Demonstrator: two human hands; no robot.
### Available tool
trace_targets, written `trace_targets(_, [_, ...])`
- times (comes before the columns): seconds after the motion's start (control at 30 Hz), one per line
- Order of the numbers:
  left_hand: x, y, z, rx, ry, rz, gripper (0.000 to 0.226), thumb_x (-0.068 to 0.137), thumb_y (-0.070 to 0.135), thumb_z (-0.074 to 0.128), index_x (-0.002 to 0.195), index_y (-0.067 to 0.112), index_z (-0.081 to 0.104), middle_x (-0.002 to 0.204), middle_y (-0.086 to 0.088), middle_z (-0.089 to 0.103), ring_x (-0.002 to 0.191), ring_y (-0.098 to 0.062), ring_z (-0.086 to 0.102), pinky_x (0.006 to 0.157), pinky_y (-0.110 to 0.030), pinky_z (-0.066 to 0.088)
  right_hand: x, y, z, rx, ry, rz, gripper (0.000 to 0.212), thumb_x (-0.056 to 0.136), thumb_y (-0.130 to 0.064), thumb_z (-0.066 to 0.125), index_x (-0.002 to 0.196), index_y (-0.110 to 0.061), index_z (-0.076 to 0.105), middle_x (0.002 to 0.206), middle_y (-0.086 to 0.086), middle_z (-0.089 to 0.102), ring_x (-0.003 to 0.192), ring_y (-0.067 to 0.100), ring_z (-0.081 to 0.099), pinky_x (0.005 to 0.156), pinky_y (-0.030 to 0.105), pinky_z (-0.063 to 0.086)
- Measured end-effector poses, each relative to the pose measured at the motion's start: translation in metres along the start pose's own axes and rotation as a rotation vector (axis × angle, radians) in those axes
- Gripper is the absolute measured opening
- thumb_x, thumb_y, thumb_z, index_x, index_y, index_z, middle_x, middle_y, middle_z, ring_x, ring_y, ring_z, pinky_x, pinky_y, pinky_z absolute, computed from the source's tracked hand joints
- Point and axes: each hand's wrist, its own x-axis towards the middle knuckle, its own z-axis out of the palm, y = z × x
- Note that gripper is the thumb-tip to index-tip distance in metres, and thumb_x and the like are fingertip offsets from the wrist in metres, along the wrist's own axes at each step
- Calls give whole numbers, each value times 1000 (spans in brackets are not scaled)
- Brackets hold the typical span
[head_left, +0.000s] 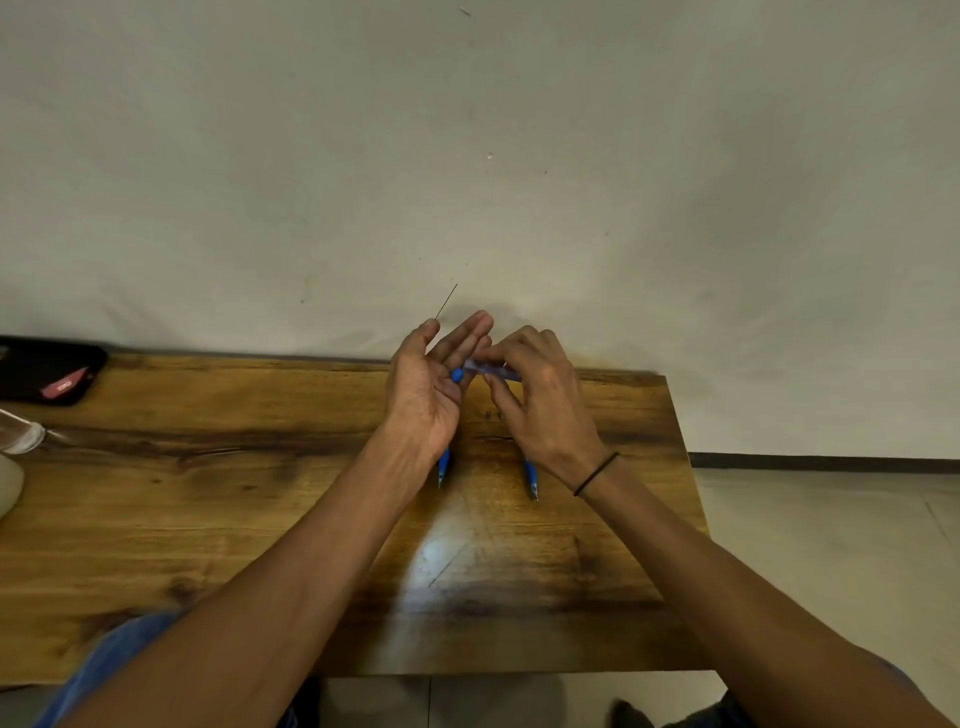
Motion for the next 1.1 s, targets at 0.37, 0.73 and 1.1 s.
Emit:
trace_targets(0.37, [5, -1, -2, 22, 42, -13, 31, 112, 20, 42, 142, 11, 42, 123, -29, 74, 111, -34, 77, 109, -41, 54, 1, 2, -5, -40, -57, -66, 17, 95, -12, 66, 110, -15, 73, 105, 1, 61, 101, 20, 51, 80, 42, 51])
trace_targets(0.73, [1, 2, -2, 24, 47, -47, 34, 113, 26, 42, 131, 1, 56, 126, -24, 74, 111, -29, 77, 99, -34, 60, 0, -2, -8, -51, -93, -84, 22, 92, -6, 68, 111, -17, 73, 105, 3, 62, 101, 24, 52, 80, 47, 51])
trace_targets(1.1, [-1, 0, 2, 194, 60, -71, 46, 114, 27, 40, 150, -1, 48, 125, -21, 75, 114, -30, 76, 95, -38, 62, 0, -4, -9, -84, -122, -62, 22, 93, -8, 67, 112, -16, 73, 110, 4, 63, 104, 24, 52, 83, 48, 51])
